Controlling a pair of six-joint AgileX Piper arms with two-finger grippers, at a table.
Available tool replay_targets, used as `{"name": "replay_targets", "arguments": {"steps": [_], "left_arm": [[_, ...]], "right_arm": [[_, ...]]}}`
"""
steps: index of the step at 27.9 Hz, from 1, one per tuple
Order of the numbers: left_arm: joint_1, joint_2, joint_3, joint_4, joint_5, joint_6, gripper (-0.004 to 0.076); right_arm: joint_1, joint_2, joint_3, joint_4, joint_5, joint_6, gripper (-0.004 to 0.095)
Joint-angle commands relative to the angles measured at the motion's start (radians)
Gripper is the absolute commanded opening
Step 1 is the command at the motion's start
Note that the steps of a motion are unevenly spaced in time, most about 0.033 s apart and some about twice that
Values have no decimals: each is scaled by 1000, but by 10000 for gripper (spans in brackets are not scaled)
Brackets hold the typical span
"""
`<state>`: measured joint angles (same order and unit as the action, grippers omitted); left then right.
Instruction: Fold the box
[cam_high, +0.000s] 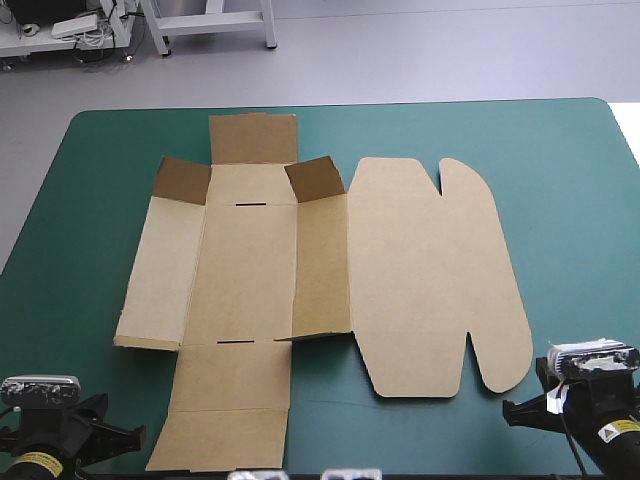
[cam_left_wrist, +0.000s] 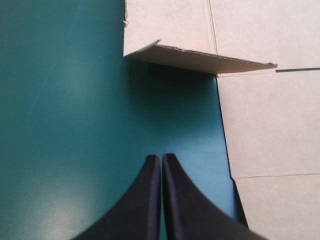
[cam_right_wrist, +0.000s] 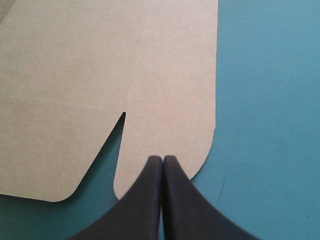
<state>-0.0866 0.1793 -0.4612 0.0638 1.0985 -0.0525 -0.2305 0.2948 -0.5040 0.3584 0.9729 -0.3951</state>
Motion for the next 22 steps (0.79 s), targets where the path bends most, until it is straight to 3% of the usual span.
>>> {"name": "replay_targets", "arguments": {"steps": [1,13,19,22], "left_arm": [[-7,15,-26,4,-60,0,-9],[-7,32,-52,-10,-23,27,-9],[-7,176,-255,-70,5,27,-9],[-7,361,-437,-86,42,27,-9]], "right_arm": [[-1,10,-24,19,-53,-8,-18],[-1,10,-24,17,-53,-8,-18],[-1,10,-24,17,-55,-8,-18],[-1,10,-24,17,-57,-8,-18]]}}
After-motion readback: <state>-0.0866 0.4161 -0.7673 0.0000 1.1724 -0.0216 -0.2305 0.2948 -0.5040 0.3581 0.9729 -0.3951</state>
